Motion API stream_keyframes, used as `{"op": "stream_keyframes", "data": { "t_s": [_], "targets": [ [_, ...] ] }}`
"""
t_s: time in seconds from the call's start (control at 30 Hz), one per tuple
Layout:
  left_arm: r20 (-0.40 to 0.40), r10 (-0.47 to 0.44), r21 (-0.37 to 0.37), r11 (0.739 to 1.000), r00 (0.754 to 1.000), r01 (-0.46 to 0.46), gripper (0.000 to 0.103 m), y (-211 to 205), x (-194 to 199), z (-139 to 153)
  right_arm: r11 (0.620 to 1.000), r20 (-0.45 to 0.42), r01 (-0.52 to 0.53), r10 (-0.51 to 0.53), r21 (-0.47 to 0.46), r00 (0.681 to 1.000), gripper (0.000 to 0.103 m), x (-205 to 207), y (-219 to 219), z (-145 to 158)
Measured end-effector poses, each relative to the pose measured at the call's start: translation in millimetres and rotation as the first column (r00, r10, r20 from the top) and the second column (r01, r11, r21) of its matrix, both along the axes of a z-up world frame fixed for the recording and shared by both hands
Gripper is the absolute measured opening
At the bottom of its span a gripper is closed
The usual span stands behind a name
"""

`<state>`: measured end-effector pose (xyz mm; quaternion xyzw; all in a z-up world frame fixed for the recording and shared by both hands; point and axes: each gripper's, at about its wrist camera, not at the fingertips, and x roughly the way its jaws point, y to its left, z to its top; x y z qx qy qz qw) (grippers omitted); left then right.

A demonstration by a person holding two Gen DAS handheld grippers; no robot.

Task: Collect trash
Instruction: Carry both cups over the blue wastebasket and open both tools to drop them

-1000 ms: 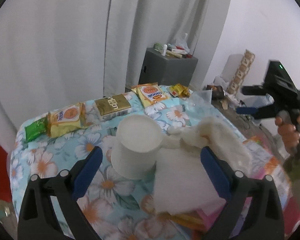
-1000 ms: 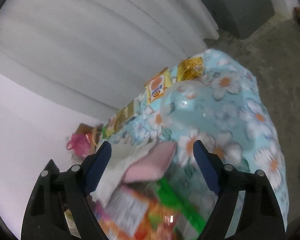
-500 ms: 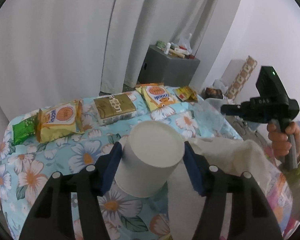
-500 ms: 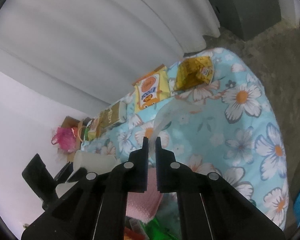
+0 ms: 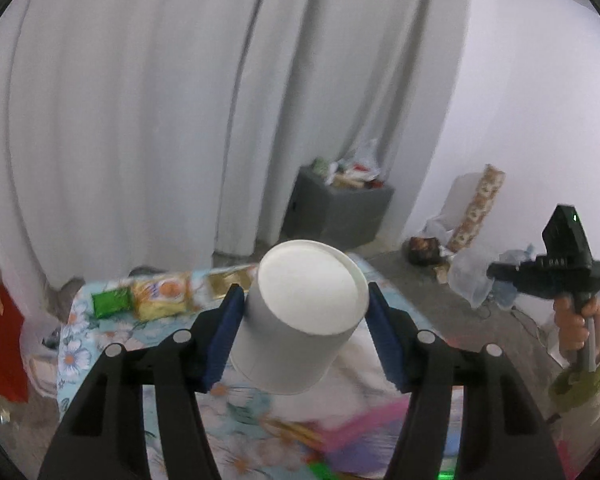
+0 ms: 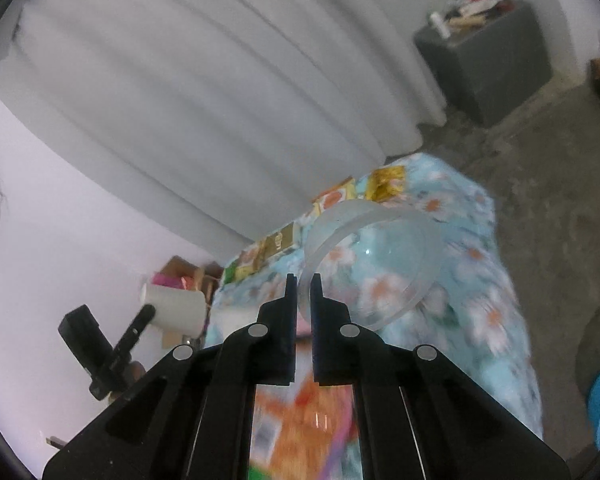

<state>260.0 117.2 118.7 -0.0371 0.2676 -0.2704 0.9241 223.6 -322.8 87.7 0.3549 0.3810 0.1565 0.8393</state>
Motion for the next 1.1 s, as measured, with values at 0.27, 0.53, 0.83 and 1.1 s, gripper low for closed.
{"op": "stream_keyframes", "data": {
  "t_s": [0.27,0.53,0.83,1.1],
  "targets": [
    [-0.047,-0.294,-0.094,0.953,0.955,0.288,0.06,-128,-83,29,0.96,-0.025,0.272,-0.271,0.066,0.962,0.004,-160,-85,-16],
    [-0.267,-0.585,-0.065,0.804,0.766,0.591,0.06,-341,-147,-22,0.794,-0.259,0.584,-0.537,0.165,0.803,0.005,-279,-173,-116],
    [-0.465,-0.589,0.063,0.723,0.661,0.688,0.06,-534,-173,-119,0.639,-0.456,0.75,-0.624,0.171,0.635,0.008,-274,-243,-218],
    [-0.541,-0.524,0.188,0.687,0.658,0.702,0.08,-645,-170,-195,0.551,-0.61,0.822,-0.604,0.145,0.513,0.067,-254,-306,-308]
  ]
}}
